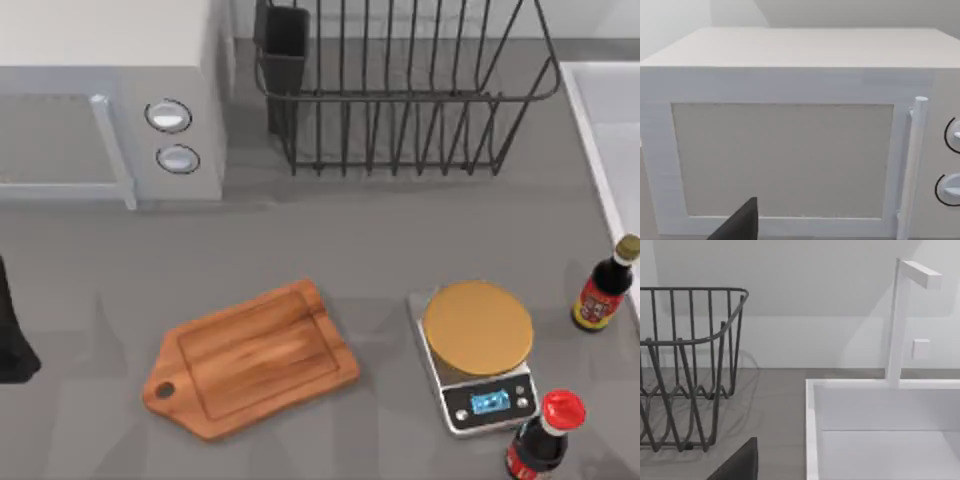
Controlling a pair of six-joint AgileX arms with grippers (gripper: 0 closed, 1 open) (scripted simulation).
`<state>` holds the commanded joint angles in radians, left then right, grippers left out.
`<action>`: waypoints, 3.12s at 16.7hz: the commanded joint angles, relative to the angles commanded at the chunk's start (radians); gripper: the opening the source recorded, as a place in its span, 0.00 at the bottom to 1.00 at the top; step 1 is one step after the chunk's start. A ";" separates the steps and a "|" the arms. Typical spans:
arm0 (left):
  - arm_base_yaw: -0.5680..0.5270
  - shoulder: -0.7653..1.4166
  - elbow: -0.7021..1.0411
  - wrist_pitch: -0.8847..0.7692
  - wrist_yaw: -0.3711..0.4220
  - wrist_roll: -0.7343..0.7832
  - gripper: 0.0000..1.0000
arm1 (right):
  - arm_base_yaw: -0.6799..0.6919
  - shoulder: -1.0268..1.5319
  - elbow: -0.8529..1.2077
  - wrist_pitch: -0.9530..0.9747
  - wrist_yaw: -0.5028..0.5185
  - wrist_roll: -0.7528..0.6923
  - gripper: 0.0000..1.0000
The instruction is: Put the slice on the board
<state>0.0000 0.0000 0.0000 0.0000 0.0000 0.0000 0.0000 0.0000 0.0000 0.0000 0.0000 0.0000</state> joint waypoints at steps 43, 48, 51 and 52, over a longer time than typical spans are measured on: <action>0.272 1.913 1.140 -0.801 0.001 0.384 1.00 | 0.000 0.000 0.000 0.000 0.000 0.000 1.00; 0.267 1.931 1.134 -0.775 0.001 0.379 1.00 | 0.000 0.000 0.000 0.000 0.000 0.000 1.00; 0.267 1.931 1.134 -0.775 0.001 0.379 0.85 | 0.000 0.000 0.000 0.000 0.000 0.000 1.00; 0.267 1.931 1.134 -0.775 0.001 0.379 0.77 | 0.000 0.000 0.000 0.000 0.000 0.000 1.00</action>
<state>0.2667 1.9307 1.1342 -0.7748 0.0009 0.3793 0.0000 0.0000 0.0000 0.0000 0.0000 0.0000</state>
